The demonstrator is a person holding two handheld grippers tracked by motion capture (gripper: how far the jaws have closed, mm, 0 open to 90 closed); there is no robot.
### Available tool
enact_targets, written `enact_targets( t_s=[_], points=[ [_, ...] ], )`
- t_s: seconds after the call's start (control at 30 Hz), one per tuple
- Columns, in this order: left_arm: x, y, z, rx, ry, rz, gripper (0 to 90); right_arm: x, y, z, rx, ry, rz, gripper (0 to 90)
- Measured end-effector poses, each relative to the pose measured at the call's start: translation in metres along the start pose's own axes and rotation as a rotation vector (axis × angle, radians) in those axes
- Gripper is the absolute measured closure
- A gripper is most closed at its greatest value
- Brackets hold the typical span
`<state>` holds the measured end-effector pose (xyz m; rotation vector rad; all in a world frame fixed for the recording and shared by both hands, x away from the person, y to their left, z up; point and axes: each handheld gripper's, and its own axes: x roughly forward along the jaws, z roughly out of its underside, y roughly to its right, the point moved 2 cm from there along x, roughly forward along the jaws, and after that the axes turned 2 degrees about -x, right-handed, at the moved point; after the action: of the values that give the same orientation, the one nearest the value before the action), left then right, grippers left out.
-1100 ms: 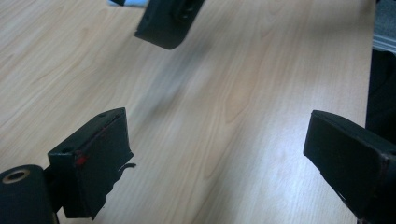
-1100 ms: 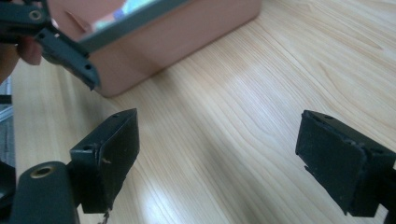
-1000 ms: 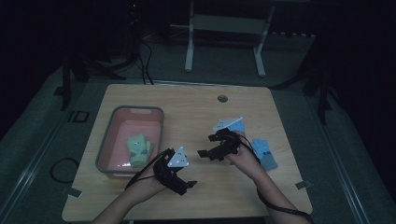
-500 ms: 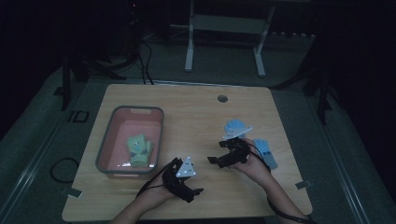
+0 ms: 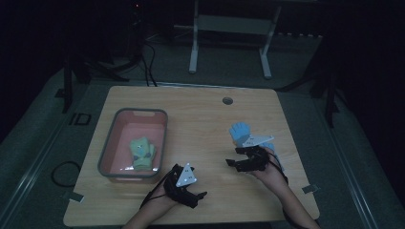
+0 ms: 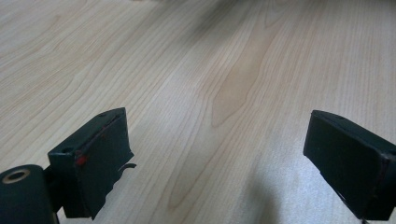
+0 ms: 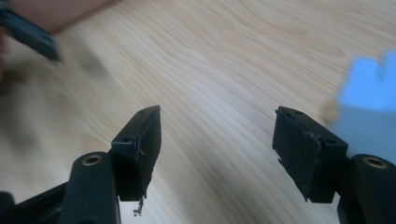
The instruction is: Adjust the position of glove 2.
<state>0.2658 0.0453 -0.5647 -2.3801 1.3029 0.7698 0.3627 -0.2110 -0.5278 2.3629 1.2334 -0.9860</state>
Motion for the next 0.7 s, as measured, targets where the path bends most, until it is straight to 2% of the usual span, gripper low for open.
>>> enact_targets(
  t_s=[0.03, 0.07, 0.13, 0.23, 0.3, 0.37, 0.43, 0.5, 0.7],
  points=[
    [0.001, 0.000, 0.001, -0.004, 0.001, 0.011, 7.5, -0.001, 0.006, 0.005, 0.014, -0.012, 0.027, 33.4],
    [0.001, -0.001, 0.002, -0.012, -0.005, 0.025, 7.5, -0.002, 0.009, 0.006, 0.021, -0.016, 0.035, 33.6],
    [0.003, -0.001, 0.004, -0.012, -0.011, 0.030, 7.5, -0.003, 0.013, 0.009, 0.019, -0.018, 0.066, 34.6],
    [0.004, 0.001, 0.005, -0.013, -0.016, 0.039, 7.5, -0.006, 0.020, 0.013, 0.033, -0.031, 0.095, 35.0],
    [0.004, 0.002, 0.005, -0.008, -0.012, 0.037, 7.5, -0.008, 0.025, 0.014, 0.063, -0.035, 0.110, 35.1],
    [0.004, 0.002, 0.005, -0.006, -0.010, 0.039, 7.5, -0.008, 0.027, 0.015, 0.075, -0.039, 0.110, 36.2],
    [0.004, 0.001, 0.006, -0.010, -0.006, 0.042, 7.5, -0.011, 0.034, 0.016, 0.087, -0.052, 0.138, 41.7],
    [0.005, 0.001, 0.007, -0.016, -0.005, 0.043, 7.5, -0.012, 0.039, 0.016, 0.087, -0.052, 0.163, 43.4],
    [0.005, 0.004, 0.007, 0.000, -0.012, 0.040, 7.5, -0.015, 0.057, 0.010, 0.084, -0.049, 0.206, 54.5]
  ],
)
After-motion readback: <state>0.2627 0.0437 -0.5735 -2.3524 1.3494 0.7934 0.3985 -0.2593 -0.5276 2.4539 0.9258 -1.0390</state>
